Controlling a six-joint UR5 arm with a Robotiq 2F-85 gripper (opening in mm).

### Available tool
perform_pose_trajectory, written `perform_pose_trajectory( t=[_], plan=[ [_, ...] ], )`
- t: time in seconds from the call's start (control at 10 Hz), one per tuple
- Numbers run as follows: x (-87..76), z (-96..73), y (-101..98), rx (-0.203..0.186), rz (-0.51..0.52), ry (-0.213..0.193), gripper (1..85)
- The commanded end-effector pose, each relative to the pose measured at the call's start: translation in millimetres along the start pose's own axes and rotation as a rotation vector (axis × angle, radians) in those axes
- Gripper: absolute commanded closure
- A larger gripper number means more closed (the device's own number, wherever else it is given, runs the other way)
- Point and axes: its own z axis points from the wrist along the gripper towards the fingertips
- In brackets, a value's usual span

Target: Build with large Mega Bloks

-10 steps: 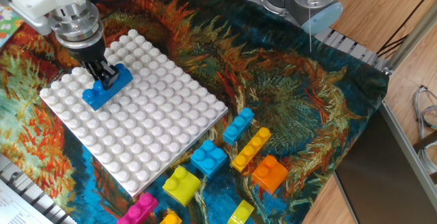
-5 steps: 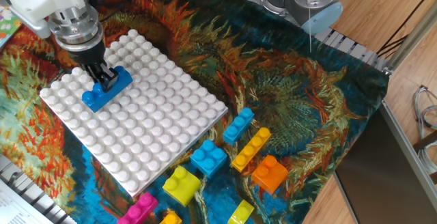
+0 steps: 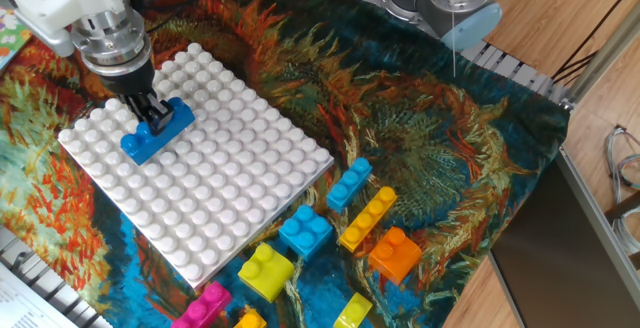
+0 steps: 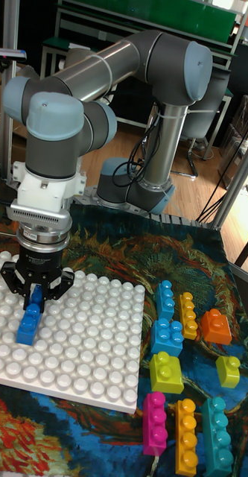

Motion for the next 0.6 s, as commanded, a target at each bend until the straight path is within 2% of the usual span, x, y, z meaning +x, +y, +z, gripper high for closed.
perform_pose_trajectory(
  t=[0.0, 0.5],
  plan=[
    [-1.5, 0.7, 2.2, -0.015, 0.017, -0.007, 84.3],
    [-1.1, 1.6, 0.6, -0.016, 0.034, -0.012, 84.3]
  ],
)
